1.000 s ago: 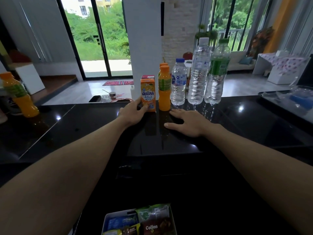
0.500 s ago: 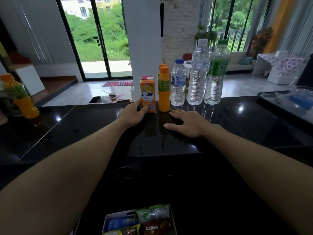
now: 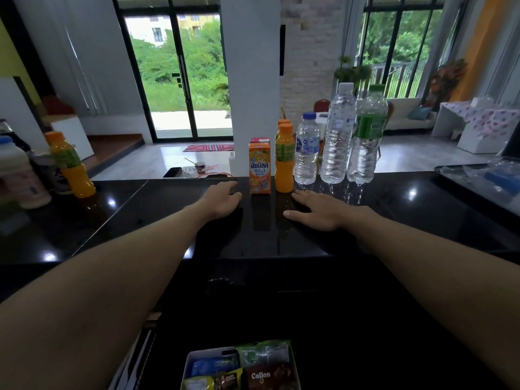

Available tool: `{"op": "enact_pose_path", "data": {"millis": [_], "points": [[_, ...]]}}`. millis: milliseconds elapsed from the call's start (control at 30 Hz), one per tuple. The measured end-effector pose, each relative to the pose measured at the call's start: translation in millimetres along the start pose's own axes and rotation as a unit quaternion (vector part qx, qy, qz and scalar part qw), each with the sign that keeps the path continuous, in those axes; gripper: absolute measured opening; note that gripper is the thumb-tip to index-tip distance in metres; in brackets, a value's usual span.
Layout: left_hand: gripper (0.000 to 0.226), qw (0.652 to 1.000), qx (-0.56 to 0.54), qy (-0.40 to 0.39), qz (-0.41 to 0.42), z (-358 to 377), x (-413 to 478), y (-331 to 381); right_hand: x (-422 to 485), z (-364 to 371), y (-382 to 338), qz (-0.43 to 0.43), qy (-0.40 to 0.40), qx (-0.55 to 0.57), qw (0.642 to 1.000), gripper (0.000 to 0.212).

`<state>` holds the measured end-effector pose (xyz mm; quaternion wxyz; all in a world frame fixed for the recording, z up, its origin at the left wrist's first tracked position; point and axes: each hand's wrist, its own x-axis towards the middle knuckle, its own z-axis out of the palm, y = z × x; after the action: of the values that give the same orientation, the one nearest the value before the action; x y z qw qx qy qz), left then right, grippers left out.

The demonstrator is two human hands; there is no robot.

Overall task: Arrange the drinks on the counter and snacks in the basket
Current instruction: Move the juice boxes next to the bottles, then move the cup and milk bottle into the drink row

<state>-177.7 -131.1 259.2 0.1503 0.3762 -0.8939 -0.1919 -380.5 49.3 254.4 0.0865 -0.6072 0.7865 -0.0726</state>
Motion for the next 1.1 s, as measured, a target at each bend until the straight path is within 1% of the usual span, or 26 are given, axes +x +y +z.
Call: {"op": "enact_pose_path", "data": {"millis": [67, 167, 233, 267, 367, 533, 733, 800, 1100], "points": [[0.053, 1.0, 0.021, -0.004, 0.006, -6.5, -10.7, -10.2, 0.2, -4.7, -7.4, 0.005, 0.003, 0.014, 1.0, 0.081], [0.057, 0.998, 0.057, 0.002, 0.003, -20.8, -29.6, -27.5, -1.5, -10.1, -31.2, -0.012, 0.061, 0.04, 0.997, 0.067], [0.059, 0.997, 0.071, 0.013, -0.002, -31.0, -44.3, -36.9, -2.5, -11.8, -52.0, -0.033, 0.088, 0.051, 0.994, 0.066], [0.06, 0.997, 0.074, 0.02, -0.006, -36.1, -52.1, -41.2, -2.7, -11.9, -62.7, -0.04, 0.093, 0.053, 0.993, 0.07], [0.061, 0.997, 0.07, 0.042, -0.018, -52.6, -74.4, -54.9, -0.4, -9.4, -93.4, -0.042, 0.088, 0.052, 0.994, 0.08], [0.061, 0.994, 0.074, 0.066, -0.04, -83.2, -108.9, -88.4, 10.0, 1.5, -144.9, -0.072, 0.083, 0.066, 0.992, 0.074], [0.056, 0.993, 0.06, 0.07, -0.08, -118.4, -142.2, -148.4, 32.4, 18.5, -207.3, -0.107, 0.081, 0.071, 0.988, 0.072], [0.058, 0.99, 0.057, 0.08, -0.098, -128.6, -149.8, -169.7, 42.3, 24.5, -227.6, -0.121, 0.08, 0.077, 0.986, 0.07], [0.061, 0.985, 0.061, 0.088, -0.138, -157.3, -152.1, -257.2, 86.4, 50.6, -299.6, -0.155, 0.077, 0.099, 0.98, 0.062]]}}
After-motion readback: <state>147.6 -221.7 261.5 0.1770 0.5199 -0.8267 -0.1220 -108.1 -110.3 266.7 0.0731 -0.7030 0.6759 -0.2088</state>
